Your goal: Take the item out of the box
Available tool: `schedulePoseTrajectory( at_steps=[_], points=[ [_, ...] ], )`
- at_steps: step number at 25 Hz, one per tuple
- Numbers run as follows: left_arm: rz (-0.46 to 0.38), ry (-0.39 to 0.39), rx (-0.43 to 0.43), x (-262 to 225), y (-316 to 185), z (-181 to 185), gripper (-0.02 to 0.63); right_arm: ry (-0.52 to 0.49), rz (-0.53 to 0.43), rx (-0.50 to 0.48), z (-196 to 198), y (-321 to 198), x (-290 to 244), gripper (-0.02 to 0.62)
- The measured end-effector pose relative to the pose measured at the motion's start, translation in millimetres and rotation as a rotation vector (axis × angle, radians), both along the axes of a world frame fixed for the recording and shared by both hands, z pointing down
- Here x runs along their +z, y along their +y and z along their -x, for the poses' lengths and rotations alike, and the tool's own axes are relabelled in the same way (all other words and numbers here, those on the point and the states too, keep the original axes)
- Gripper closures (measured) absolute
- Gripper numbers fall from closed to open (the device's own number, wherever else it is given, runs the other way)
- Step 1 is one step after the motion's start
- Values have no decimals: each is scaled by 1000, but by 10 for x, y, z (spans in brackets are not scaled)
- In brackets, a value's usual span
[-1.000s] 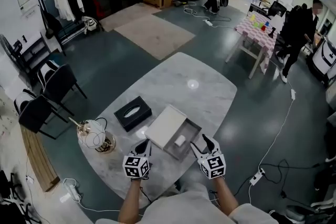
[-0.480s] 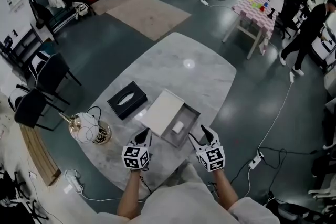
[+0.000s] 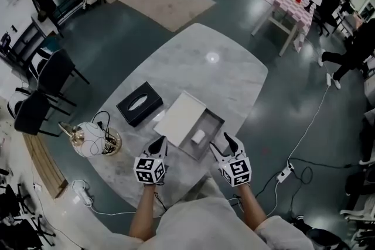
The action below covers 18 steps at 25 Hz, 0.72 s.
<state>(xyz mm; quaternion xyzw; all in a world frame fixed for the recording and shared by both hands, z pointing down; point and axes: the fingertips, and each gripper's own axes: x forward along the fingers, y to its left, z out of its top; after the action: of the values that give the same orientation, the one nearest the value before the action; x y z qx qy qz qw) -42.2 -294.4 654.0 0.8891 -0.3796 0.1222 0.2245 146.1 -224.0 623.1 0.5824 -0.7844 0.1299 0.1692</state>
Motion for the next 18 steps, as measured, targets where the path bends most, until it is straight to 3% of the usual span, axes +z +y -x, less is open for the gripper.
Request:
schedulePoseTrajectory(
  at_steps=[18],
  points=[
    [79, -14, -39, 279, -134, -7, 589, -18, 79, -30, -13, -185, 250, 321]
  ],
)
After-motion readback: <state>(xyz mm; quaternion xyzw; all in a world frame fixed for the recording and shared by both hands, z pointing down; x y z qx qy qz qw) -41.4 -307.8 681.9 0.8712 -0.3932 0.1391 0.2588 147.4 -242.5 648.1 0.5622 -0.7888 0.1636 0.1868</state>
